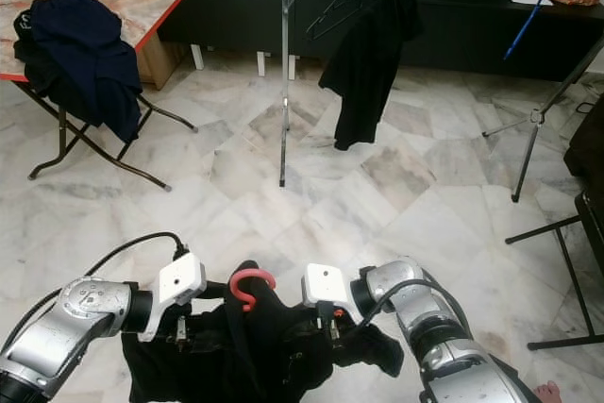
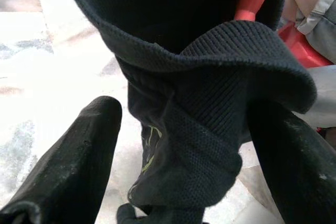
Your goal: Hang hanger
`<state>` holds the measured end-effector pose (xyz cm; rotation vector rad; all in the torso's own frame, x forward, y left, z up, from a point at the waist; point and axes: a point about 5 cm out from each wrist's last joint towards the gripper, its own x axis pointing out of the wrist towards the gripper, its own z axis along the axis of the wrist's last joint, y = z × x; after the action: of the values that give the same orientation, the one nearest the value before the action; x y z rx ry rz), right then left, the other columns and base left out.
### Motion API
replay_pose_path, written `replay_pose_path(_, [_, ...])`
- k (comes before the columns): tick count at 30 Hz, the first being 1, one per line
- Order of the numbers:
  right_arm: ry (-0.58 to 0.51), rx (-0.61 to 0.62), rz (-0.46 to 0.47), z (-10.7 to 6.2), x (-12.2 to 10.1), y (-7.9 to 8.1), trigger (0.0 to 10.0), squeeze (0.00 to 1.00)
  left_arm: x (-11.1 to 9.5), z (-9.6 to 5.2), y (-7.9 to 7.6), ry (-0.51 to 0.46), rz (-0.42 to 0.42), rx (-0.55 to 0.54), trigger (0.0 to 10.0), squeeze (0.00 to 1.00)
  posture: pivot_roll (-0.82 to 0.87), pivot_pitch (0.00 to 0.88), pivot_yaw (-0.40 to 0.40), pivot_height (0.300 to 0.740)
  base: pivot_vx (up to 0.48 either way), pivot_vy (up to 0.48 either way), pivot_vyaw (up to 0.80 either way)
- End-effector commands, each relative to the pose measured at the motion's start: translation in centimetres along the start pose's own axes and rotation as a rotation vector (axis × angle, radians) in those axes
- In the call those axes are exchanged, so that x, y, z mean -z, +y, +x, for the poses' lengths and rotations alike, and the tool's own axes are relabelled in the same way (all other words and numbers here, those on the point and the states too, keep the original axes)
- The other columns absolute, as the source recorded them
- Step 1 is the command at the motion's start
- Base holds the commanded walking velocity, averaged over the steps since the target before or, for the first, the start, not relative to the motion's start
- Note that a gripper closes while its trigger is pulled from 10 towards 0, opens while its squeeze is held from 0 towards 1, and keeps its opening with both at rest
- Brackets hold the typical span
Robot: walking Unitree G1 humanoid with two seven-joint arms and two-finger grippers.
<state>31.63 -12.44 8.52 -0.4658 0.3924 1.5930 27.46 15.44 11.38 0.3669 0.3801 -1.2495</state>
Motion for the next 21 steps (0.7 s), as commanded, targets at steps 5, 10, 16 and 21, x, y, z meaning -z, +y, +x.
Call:
replay_pose_path(5, [-0.029, 0.006, -0.046, -0.1, -0.8, -0.3, 0.0, 0.00, 0.3, 0.5, -0.2, 0.004, -0.019, 0.034, 3.7, 0.00, 0.08, 0.162, -0.045, 0.740, 0.000, 0.000, 0.00])
replay_pose_path(10, [-0.034, 0.014, -0.049, 0.0, -1.0, -0.4, 0.0, 0.00, 0.3, 0.8, -0.3, -0.007, -0.043, 0.037, 5.3, 0.00, 0.08, 0.162, -0.045, 0.740, 0.000, 0.000, 0.00])
replay_pose_path(16, [-0.043, 0.013, -0.057, 0.1, -1.4, -0.6, 0.0, 0.00, 0.2, 1.0, -0.3, -0.026, -0.066, 0.043, 5.5, 0.00, 0.08, 0.171, -0.045, 0.740, 0.000, 0.000, 0.00])
replay_pose_path(21, [-0.051, 0.015, -0.065, 0.2, -1.7, -0.7, 0.0, 0.00, 0.2, 1.3, -0.4, -0.041, -0.090, 0.050, 5.5, 0.00, 0.08, 0.175, -0.046, 0.740, 0.000, 0.000, 0.00])
